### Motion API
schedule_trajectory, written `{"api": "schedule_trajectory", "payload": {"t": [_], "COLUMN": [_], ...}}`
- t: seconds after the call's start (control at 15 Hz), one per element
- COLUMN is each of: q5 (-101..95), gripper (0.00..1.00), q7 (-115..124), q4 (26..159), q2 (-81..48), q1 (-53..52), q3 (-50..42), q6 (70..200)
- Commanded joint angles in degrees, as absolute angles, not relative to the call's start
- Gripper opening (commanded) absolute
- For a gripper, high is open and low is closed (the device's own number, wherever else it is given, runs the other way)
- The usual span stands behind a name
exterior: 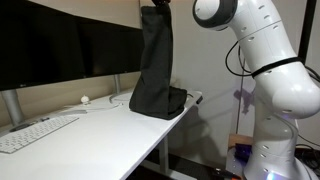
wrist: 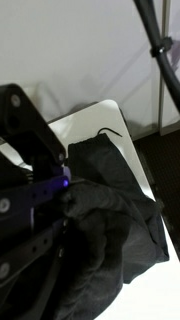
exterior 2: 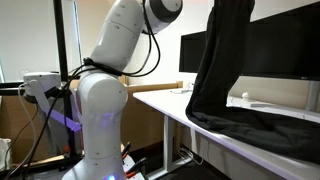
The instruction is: Fold the black trousers on the table.
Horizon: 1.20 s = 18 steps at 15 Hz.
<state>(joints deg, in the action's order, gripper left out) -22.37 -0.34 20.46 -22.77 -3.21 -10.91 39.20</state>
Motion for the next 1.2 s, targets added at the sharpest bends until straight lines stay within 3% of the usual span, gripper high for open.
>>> {"api": "schedule_trajectory", "payload": {"t": [0.0,1.13], "q5": [-19.77,-16.94], "gripper": [0.03,0.03], "q7": [0.84,0.47], "q4": [21.63,21.93], "q2": [-23.31,-28.79], "q1": [-0.49,4.88], "q3": [-10.09,-10.05], "q6": [37.42,39.73]}}
